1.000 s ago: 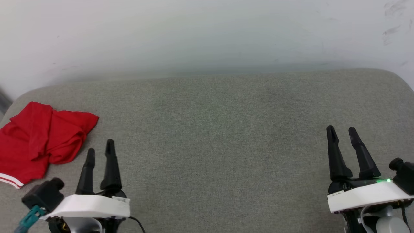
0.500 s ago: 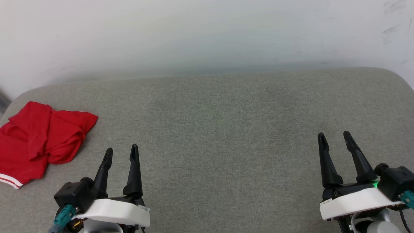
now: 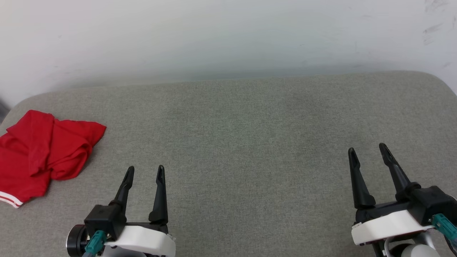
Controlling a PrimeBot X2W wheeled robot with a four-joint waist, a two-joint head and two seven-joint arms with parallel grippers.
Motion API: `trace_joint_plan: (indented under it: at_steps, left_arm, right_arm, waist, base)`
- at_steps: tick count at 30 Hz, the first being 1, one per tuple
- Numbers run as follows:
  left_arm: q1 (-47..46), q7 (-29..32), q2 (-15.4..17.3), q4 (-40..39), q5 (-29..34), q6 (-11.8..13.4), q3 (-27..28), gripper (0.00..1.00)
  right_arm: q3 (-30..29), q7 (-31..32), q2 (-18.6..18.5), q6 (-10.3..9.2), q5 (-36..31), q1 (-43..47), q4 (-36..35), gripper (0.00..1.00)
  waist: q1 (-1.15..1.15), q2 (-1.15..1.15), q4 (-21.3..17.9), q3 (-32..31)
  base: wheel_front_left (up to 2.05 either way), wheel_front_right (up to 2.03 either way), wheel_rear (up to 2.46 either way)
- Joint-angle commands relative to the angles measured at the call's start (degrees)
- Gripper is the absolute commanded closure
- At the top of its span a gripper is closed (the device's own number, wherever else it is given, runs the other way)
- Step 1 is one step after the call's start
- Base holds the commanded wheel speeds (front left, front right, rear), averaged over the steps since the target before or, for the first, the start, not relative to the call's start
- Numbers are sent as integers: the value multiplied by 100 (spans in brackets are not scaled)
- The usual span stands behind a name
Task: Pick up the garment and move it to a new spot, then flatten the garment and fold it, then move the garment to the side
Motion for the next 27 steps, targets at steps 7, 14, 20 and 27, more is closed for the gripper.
trace_joint_plan:
  at_steps: [7,14,20,27]
  left_arm:
    - [-25,-128,10,-119,105,112,-109,0]
    - [101,-199,-230,-155,126,-322,356,0]
    - [213,-265,-423,-39,396,-793,716,0]
    - [256,-339,-483,285,925,-1077,724,0]
  right_arm:
    - [111,-139,-1,0,-414,-14,-150,0]
    - [79,-213,-1,-1,-143,37,-159,0]
    - [45,-274,-1,-1,127,65,-50,0]
    - [107,-352,0,-1,-15,116,68,0]
  waist:
    - [0,0,-5,18]
    - [0,0,-8,46]
    - [0,0,-13,61]
    - [0,0,-36,61]
  base:
    - [0,0,0]
    - [0,0,0]
    - [0,0,0]
    - [0,0,0]
